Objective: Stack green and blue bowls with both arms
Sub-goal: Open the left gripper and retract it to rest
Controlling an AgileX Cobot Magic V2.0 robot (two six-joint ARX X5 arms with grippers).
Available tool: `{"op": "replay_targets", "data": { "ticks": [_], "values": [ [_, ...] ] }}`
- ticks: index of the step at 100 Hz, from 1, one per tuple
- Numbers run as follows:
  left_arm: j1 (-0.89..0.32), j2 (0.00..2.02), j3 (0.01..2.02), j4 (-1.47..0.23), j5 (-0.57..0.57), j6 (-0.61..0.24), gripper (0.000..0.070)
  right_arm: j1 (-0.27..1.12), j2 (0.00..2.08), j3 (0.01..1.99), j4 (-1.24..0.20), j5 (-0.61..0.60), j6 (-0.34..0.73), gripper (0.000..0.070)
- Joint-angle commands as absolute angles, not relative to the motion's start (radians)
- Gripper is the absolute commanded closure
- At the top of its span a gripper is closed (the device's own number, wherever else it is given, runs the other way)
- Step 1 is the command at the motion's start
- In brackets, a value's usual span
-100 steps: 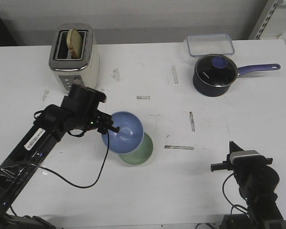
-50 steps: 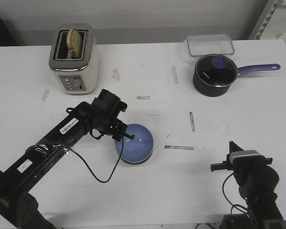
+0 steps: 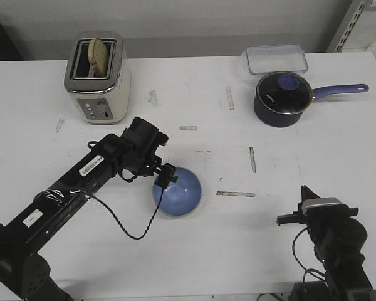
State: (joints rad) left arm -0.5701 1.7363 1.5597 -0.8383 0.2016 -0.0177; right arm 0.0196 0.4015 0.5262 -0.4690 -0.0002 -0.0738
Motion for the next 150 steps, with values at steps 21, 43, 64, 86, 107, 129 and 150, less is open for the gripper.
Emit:
{"op": "replay_targets", "data": {
  "ticks": [21, 43, 64, 86, 107, 129, 150],
  "values": [
    [-0.561, 1.718, 1.720, -0.856, 0.099, -0.017, 0.0089, 0.022, 0.405, 0.529, -0.458, 0.000, -0.068, 0.0700],
    [-0.461, 1.594, 1.729, -0.856, -0.006, 0.016, 0.0651, 0.022, 0.405, 0.529, -0.458, 0.000, -0.068, 0.0700],
    [-0.270, 1.457, 1.681, -0.856, -0.039, 0.016, 0.0699, 0.022, 0.405, 0.529, -0.458, 0.000, -0.068, 0.0700],
    [-0.116, 1.249, 1.464, -0.715, -0.038, 0.029, 0.0699, 0.022, 0.405, 0.529, -0.458, 0.000, -0.068, 0.0700],
    [-0.082, 0.963, 1.088, -0.469, -0.038, 0.050, 0.0699, 0.022, 0.405, 0.529, -0.458, 0.000, -0.068, 0.0700],
    [-0.078, 0.651, 0.718, -0.285, -0.038, 0.065, 0.0699, 0.022, 0.405, 0.529, -0.458, 0.000, -0.068, 0.0700],
    [-0.047, 0.430, 0.505, -0.186, -0.038, 0.066, 0.0699, 0.022, 0.405, 0.529, -0.458, -0.001, -0.068, 0.0700]
  ]
}}
